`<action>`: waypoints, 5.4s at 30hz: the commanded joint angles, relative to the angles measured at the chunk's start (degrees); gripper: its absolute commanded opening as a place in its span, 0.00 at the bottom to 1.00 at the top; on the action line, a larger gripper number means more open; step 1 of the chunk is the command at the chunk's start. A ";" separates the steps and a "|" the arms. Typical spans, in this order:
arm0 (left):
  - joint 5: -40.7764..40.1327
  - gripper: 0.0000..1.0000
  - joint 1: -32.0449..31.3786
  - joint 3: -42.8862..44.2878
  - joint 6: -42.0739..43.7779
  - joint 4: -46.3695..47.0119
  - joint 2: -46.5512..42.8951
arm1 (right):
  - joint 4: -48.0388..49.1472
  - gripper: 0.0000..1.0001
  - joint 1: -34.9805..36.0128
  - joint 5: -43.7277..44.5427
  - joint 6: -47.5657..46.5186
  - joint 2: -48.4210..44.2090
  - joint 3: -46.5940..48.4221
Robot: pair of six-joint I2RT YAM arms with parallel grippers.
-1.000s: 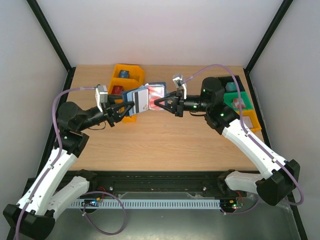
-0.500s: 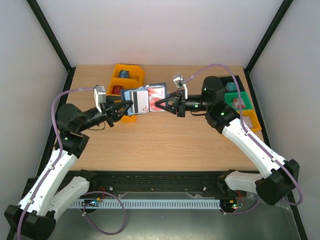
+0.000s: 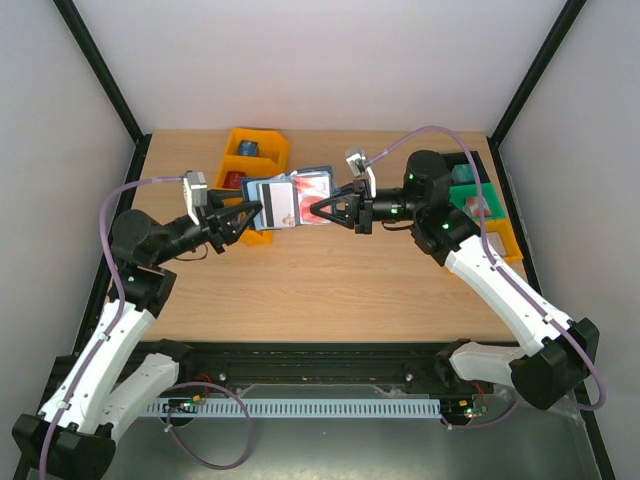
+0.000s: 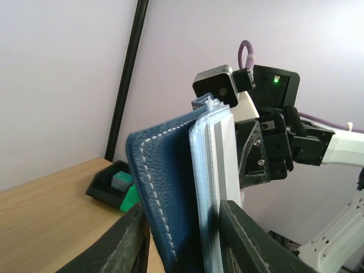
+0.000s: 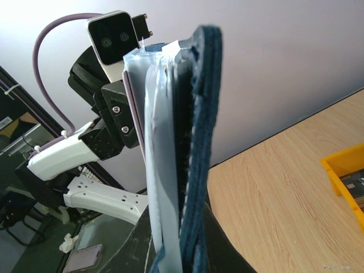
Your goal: Take the credit cards out of the card holder
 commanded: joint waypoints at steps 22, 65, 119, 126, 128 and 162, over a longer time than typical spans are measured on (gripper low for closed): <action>0.41 0.54 1.00 -2.05 0.39 3.45 -0.98 | -0.88 0.02 -0.16 -3.71 -1.81 0.36 3.92; -2.22 0.46 -5.84 2.02 7.45 -1.87 2.57 | -2.45 0.02 1.85 1.51 -3.34 2.09 4.44; -30.81 0.02 -6.86 10.20 2.51 -26.77 9.93 | -10.21 0.66 13.32 39.17 -2.55 22.17 20.04; -21.30 0.02 -2.69 5.00 -2.04 -18.62 6.31 | -7.33 0.19 11.50 37.25 -2.79 16.51 16.37; -17.04 0.02 -1.73 2.63 -3.80 -13.47 4.85 | -4.25 0.11 10.14 32.20 -1.40 14.29 13.52; 0.09 0.02 -2.42 -0.54 -3.58 2.32 1.82 | -8.54 0.36 4.63 15.17 -7.59 0.92 10.23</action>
